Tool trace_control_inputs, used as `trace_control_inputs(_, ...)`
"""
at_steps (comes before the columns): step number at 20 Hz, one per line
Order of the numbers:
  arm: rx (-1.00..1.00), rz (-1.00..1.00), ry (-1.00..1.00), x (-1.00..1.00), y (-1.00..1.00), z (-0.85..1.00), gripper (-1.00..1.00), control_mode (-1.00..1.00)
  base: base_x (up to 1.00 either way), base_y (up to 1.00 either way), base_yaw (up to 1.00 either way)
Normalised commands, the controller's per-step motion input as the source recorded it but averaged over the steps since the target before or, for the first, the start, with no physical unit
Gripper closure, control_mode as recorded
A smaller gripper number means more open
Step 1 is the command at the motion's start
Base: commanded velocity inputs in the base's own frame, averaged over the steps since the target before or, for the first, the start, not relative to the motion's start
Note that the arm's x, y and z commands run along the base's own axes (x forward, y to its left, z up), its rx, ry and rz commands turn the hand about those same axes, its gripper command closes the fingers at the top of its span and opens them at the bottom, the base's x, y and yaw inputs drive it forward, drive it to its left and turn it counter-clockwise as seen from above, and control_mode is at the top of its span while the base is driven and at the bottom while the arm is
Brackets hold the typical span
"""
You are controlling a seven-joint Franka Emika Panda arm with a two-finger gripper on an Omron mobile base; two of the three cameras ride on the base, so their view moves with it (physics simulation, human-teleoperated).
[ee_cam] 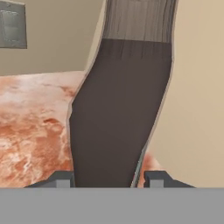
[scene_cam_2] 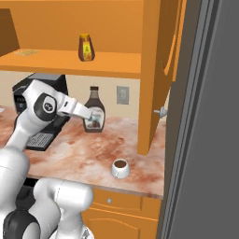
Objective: Pick the syrup bottle and honey bottle from the cabinet and place them next to the mug.
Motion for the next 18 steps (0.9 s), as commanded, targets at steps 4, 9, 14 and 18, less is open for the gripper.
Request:
trace_control_inputs(4, 0.0, 0.0, -0.04, 0.07, -0.05, -0.55, 1.0, -1.0, 0.0, 0.0, 0.0)
trace_control_inputs(9, 0.02, 0.0, -0.07, 0.17, -0.07, -0.61, 1.0, -1.0, 0.0, 0.0, 0.0)
trace_control_inputs(14, 0.05, -0.01, -0.08, 0.22, -0.03, -0.49, 1.0, -1.0, 0.0, 0.0, 0.0)
trace_control_inputs(18, 0.08, -0.07, -0.05, 0.16, 0.0, -0.41, 1.0, -1.0, 0.0, 0.0, 0.0)
